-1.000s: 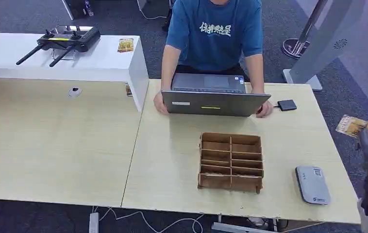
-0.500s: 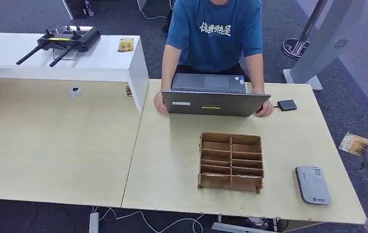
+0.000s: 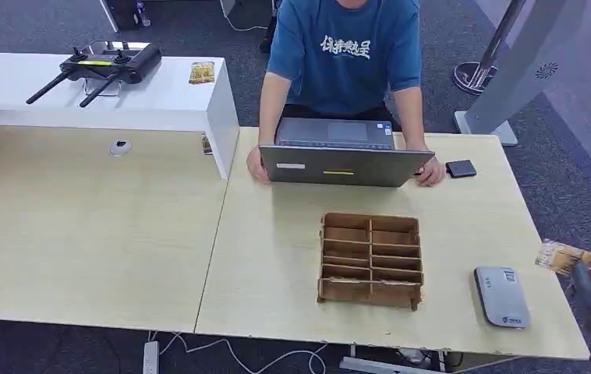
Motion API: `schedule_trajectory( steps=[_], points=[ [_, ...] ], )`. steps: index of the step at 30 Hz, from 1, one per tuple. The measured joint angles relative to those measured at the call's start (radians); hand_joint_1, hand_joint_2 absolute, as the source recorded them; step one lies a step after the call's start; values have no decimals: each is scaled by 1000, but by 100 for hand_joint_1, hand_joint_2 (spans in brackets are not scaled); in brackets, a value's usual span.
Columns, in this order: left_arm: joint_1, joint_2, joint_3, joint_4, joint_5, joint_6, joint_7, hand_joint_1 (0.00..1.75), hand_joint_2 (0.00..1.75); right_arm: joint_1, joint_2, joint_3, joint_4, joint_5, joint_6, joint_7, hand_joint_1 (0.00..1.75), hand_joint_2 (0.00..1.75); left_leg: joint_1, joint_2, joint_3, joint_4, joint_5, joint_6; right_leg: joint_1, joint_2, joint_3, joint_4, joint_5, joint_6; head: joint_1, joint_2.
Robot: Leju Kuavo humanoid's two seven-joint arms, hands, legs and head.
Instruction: Pass the card to the sensor for recognition and then transmit it.
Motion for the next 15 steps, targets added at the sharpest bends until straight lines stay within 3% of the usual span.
schedule_trajectory(
  steps=[15],
  points=[
    [1, 0, 6, 4, 7, 8, -1, 0, 0, 46, 37, -32, -6, 63, 26, 19, 175, 175, 0, 0, 0, 0, 0, 0, 0, 0, 0, 0, 0, 0, 0, 0]
  ],
)
